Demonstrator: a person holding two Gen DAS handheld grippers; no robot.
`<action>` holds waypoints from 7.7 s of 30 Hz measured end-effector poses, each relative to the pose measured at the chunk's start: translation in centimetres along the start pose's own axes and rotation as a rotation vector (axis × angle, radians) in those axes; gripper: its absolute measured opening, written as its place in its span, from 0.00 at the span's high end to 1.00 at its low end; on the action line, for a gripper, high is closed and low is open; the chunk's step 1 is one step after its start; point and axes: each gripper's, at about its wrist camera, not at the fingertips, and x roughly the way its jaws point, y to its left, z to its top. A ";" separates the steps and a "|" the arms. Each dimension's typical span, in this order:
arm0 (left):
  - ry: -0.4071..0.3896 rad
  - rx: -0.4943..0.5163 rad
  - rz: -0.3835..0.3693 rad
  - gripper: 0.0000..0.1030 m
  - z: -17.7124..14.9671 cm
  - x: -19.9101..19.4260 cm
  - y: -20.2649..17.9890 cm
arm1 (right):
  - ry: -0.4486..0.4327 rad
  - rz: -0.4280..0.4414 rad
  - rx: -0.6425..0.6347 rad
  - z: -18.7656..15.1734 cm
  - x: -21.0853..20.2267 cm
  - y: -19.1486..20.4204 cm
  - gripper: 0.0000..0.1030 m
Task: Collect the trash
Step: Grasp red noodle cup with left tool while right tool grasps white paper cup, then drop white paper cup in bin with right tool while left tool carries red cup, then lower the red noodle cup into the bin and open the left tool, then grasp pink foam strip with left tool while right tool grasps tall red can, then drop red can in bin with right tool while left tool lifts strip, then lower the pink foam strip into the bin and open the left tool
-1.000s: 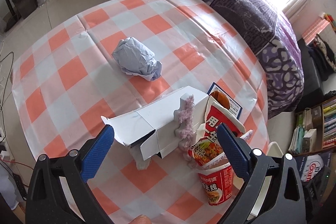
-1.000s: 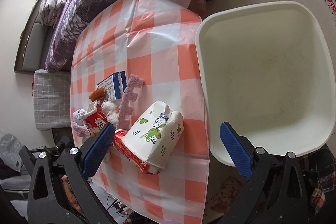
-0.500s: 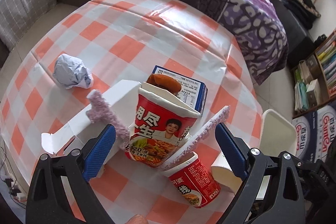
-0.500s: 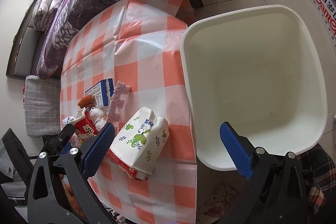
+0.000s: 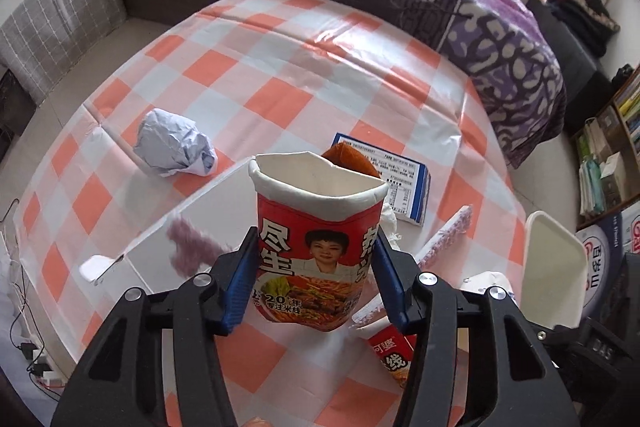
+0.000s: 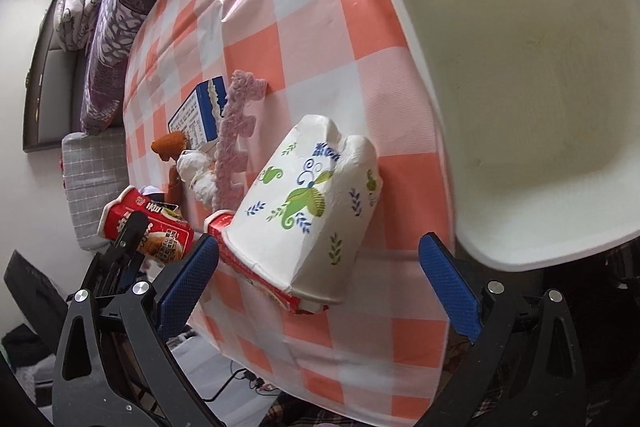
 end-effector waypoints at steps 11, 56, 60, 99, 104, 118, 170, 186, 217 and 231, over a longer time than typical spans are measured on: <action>-0.096 -0.068 -0.075 0.48 -1.3 -4.7 2.0 | -0.072 0.092 0.015 -0.2 1.1 1.4 0.60; -0.129 0.054 -0.295 0.48 -4.5 -5.4 -10.6 | -0.537 -0.061 -0.191 2.5 -15.0 -2.7 0.36; -0.108 0.108 -0.307 0.48 -5.5 -4.8 -13.1 | -0.558 -0.017 -0.119 3.5 -16.8 -4.7 0.35; -0.024 0.187 -0.259 0.24 -6.7 -3.4 -13.4 | -0.607 -0.116 -0.186 2.8 -16.4 -2.7 0.09; 0.050 0.256 -0.199 0.21 -7.0 -2.8 -10.1 | -0.532 -0.172 -0.307 1.6 -13.1 0.5 0.08; 0.328 0.539 0.022 0.20 -10.6 3.8 -0.6 | -0.273 -0.310 -0.580 -0.7 -3.2 6.3 0.07; -0.307 -0.185 0.022 0.72 -4.3 -9.3 7.3 | -0.648 -0.096 -0.906 -9.7 -4.3 15.4 0.50; -0.305 -0.118 -0.049 0.72 -4.1 -9.1 1.8 | -0.679 -0.121 -0.816 -7.1 -7.8 12.0 0.49; -0.111 0.106 -0.344 0.72 -5.9 -4.3 -13.7 | -0.682 -0.202 -0.314 2.3 -17.5 -2.5 0.23; 0.006 0.172 -0.481 0.64 -7.4 -1.8 -20.0 | -0.718 -0.144 -0.186 4.5 -20.9 -6.8 0.21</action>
